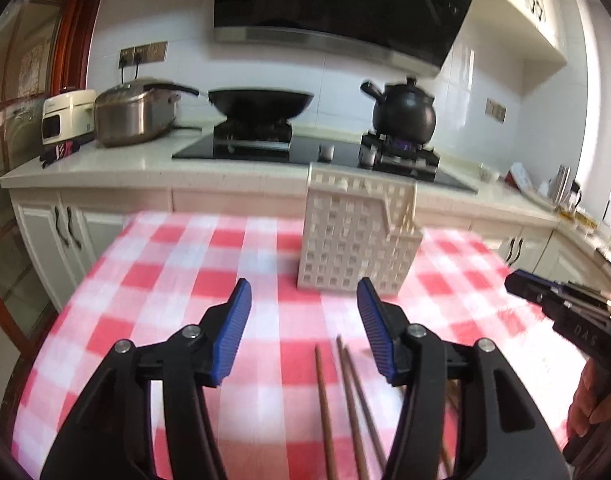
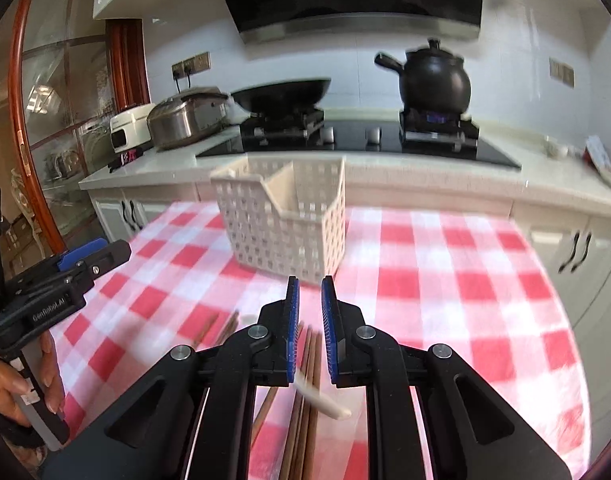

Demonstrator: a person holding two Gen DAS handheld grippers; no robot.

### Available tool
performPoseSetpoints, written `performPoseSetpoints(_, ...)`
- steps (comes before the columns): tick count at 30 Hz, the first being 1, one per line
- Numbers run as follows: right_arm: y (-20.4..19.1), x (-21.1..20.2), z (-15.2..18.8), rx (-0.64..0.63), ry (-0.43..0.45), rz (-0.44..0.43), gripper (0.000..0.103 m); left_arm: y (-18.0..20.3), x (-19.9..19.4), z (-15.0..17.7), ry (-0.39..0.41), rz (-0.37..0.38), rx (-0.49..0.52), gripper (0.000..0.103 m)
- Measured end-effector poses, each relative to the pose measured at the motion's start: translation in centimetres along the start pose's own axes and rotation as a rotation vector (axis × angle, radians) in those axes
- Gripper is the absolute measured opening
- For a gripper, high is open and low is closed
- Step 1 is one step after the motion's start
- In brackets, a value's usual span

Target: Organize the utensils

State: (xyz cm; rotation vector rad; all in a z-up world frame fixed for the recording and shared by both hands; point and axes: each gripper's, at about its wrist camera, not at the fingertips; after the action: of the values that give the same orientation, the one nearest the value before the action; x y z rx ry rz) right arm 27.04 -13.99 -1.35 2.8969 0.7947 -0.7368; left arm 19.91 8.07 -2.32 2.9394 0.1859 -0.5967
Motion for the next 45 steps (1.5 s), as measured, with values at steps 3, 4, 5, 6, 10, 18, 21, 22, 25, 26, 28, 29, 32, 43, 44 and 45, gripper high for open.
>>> performPoseSetpoints(3, 0.4, 0.9, 0.9, 0.004, -0.029, 0.013, 0.014, 0.1, 0.7, 1.4, -0.035, -0.008, 0.013, 0.054)
performPoseSetpoints(4, 0.8, 1.1, 1.1, 0.027, -0.046, 0.005, 0.014, 0.1, 0.9, 1.9, -0.048, -0.013, 0.014, 0.054)
performPoseSetpoints(5, 1.2, 1.1, 1.3, 0.041, -0.056, -0.008, 0.014, 0.1, 1.0, 2.1, -0.060, -0.013, 0.015, 0.054)
performPoseSetpoints(6, 1.5, 0.8, 1.5, 0.042, -0.061, -0.009, 0.014, 0.1, 1.1, 2.2, -0.064, -0.012, 0.016, 0.054)
performPoseSetpoints(10, 1.7, 0.1, 2.5, 0.054, -0.090, -0.020, 0.014, -0.1, 1.0, 2.0, -0.052, -0.015, 0.024, 0.054)
performPoseSetpoints(18, -2.3, 0.0, 5.4, 0.058, -0.184, -0.141, 0.014, -0.2, 0.0, 1.5, -0.022, -0.036, 0.043, 0.054)
performPoseSetpoints(21, -4.0, 0.2, 6.8, 0.069, -0.233, -0.185, 0.021, -0.2, -1.0, 1.1, 0.009, -0.037, 0.048, 0.054)
performPoseSetpoints(22, -4.5, 0.3, 7.3, 0.080, -0.253, -0.196, 0.024, -0.3, -1.3, 1.1, 0.017, -0.035, 0.046, 0.054)
performPoseSetpoints(25, -6.0, 0.8, 8.9, 0.109, -0.315, -0.230, 0.029, -0.4, -1.9, 1.1, 0.022, -0.024, 0.043, 0.054)
performPoseSetpoints(26, -6.4, 0.9, 9.4, 0.111, -0.329, -0.230, 0.031, -0.5, -2.0, 1.2, 0.024, -0.020, 0.045, 0.054)
performPoseSetpoints(28, -6.7, 1.7, 10.0, 0.129, -0.354, -0.210, 0.037, -0.8, -2.4, 1.2, 0.031, -0.013, 0.051, 0.054)
performPoseSetpoints(29, -6.5, 2.0, 10.1, 0.145, -0.358, -0.196, 0.039, -0.9, -2.6, 1.2, 0.036, -0.014, 0.056, 0.054)
performPoseSetpoints(32, -5.6, 2.6, 10.0, 0.196, -0.353, -0.149, 0.040, -1.7, -3.2, 1.2, 0.045, -0.014, 0.057, 0.056)
performPoseSetpoints(43, -2.1, 5.4, 7.9, 0.364, -0.301, -0.051, 0.051, -3.6, -2.7, 0.3, 0.053, -0.002, 0.025, 0.056)
performPoseSetpoints(44, -1.7, 5.6, 7.8, 0.390, -0.306, -0.058, 0.051, -3.5, -2.5, 0.3, 0.051, -0.001, 0.028, 0.056)
performPoseSetpoints(45, -1.9, 5.6, 7.6, 0.379, -0.310, -0.066, 0.051, -3.5, -2.3, 0.2, 0.048, 0.003, 0.030, 0.056)
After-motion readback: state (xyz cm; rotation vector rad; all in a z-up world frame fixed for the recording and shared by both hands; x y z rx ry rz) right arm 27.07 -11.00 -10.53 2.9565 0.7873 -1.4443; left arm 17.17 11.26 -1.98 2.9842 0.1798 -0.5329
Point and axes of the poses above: each gripper's, at about its wrist camera, not at the fingertips, and x roughly the way its jaws point, y to its right, z to its underside, and after that the axes turned 5 degrees about y, right-handed
